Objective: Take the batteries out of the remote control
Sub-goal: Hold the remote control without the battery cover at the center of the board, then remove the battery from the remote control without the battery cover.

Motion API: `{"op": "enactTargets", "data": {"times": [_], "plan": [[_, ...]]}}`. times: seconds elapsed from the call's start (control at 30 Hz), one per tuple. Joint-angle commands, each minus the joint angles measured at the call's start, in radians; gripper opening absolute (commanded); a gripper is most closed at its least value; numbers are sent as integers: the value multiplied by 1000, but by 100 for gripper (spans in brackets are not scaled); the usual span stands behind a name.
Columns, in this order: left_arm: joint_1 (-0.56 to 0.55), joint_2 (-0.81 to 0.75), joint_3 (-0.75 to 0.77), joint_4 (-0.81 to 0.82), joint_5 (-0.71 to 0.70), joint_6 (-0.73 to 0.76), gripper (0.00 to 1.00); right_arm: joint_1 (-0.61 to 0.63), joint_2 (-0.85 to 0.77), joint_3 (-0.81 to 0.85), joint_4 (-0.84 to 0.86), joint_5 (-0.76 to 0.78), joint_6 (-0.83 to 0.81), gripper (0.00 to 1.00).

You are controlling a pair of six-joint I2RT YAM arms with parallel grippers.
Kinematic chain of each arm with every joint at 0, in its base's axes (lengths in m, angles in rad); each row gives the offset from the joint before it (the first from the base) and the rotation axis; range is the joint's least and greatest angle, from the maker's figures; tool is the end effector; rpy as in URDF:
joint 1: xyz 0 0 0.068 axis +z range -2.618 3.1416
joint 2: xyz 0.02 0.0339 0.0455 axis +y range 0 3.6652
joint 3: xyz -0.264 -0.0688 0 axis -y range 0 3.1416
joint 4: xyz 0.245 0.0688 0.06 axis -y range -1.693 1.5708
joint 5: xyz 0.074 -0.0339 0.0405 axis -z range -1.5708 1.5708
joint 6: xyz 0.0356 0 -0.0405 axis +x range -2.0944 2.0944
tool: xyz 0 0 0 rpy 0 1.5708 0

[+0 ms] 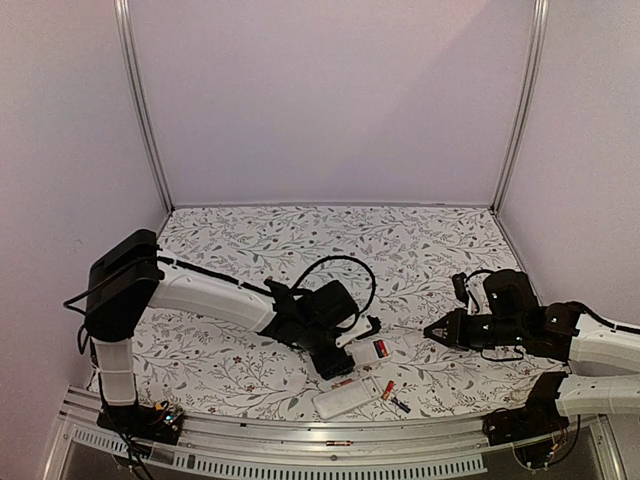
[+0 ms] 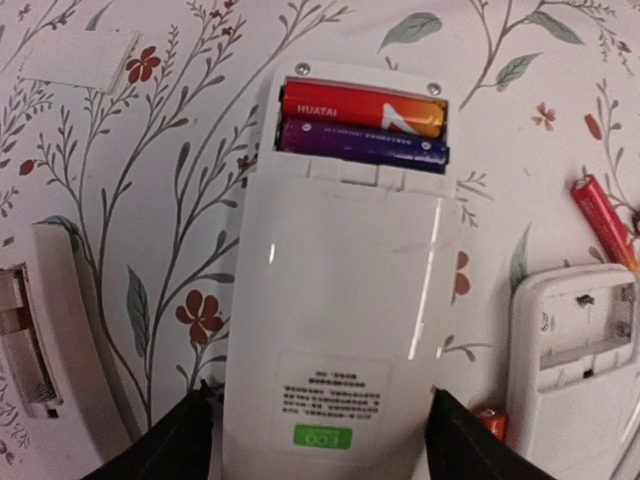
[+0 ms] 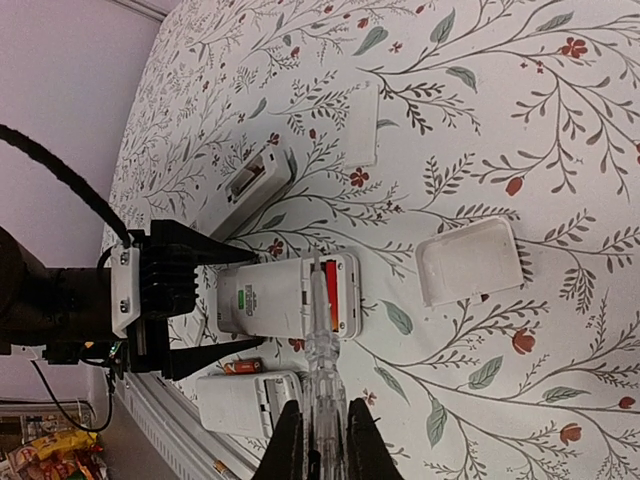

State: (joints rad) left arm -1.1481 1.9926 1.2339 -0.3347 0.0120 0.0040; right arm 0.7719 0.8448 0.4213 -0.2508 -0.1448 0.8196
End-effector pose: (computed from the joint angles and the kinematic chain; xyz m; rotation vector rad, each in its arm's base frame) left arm 0.1627 -0.3627 0.1320 1.4863 2.2809 -0.3724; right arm 0.1240 0.1279 0.1967 -0.0269 2.4412 0.9620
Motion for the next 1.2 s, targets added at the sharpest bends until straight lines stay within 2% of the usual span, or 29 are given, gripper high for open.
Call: {"op": "enactTargets", "data": {"times": [0.0, 0.07, 0.23, 0.37, 0.73, 1.17], "plan": [[12, 22, 1, -7, 13, 23, 65, -3, -8, -15, -30, -23, 21, 0], [12, 13, -19, 0, 9, 15, 56, -2, -9, -15, -46, -27, 28, 0], [3, -4, -38, 9, -50, -12, 40, 0, -23, -15, -80, -23, 73, 0], [-10, 7, -28, -1, -94, -54, 34, 15, -20, -4, -78, -2, 135, 0], [-52, 47, -3, -45, -175, -85, 32, 92, 114, 67, -94, 31, 215, 0], [-59, 46, 2, -55, -188, -81, 31, 102, 167, 96, -61, 11, 228, 0]]}}
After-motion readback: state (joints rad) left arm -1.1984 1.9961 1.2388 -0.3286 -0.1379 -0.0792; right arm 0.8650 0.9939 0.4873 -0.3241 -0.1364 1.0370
